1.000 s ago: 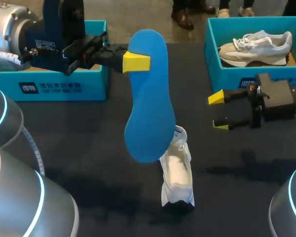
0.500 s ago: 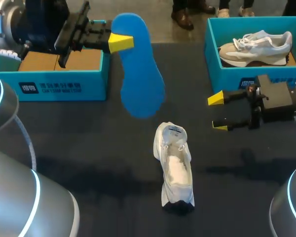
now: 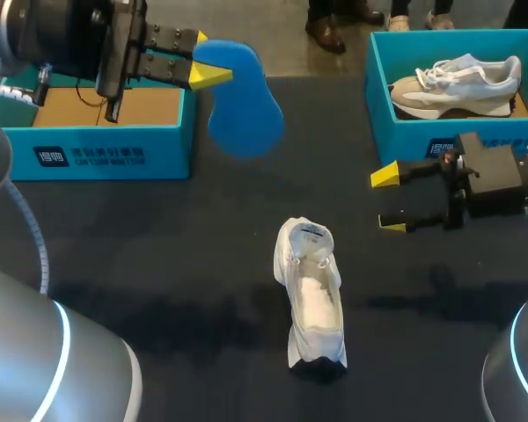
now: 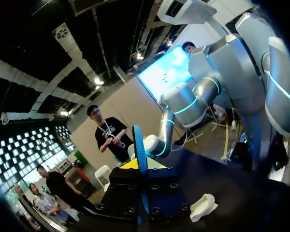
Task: Take the shoe out of the shoebox, open the shoe tongue, remove and reinsert the insole, then place the shoe into the shoebox
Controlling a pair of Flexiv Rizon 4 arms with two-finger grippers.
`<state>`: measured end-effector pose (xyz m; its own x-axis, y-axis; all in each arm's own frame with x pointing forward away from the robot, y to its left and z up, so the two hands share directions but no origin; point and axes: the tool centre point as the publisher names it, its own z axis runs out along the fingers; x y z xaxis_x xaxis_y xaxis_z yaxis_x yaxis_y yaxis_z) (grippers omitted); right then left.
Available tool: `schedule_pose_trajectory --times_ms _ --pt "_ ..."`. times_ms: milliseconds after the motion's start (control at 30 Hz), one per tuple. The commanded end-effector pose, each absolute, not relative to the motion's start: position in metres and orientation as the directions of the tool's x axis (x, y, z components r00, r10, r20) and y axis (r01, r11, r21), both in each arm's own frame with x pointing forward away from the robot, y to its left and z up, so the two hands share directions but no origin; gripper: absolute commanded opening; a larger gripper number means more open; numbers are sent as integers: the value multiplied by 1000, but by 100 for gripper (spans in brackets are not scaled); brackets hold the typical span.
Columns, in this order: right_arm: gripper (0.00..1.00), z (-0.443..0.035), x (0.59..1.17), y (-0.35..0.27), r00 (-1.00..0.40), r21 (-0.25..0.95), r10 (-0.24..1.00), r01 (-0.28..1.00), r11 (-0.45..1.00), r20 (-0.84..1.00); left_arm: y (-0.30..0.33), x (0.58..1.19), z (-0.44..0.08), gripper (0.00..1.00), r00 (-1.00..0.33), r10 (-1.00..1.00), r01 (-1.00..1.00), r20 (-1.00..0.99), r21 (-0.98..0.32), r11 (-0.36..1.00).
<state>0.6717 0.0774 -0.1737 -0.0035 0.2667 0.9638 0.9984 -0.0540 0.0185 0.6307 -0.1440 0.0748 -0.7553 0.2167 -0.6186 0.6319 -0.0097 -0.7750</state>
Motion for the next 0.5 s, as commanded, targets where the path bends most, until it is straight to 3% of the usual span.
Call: schedule_pose_trajectory --times_ms 33,333,500 --pt "100 -174 672 79 -3 19 269 998 -56 963 -141 623 74 0 -605 193 789 -772 -613 22" --pt "100 -174 672 79 -3 19 269 998 -56 963 -141 623 74 0 -605 193 789 -772 -613 22" --pt "100 -174 672 79 -3 19 269 998 -56 963 -140 626 68 0 -441 137 891 -887 -451 -46"
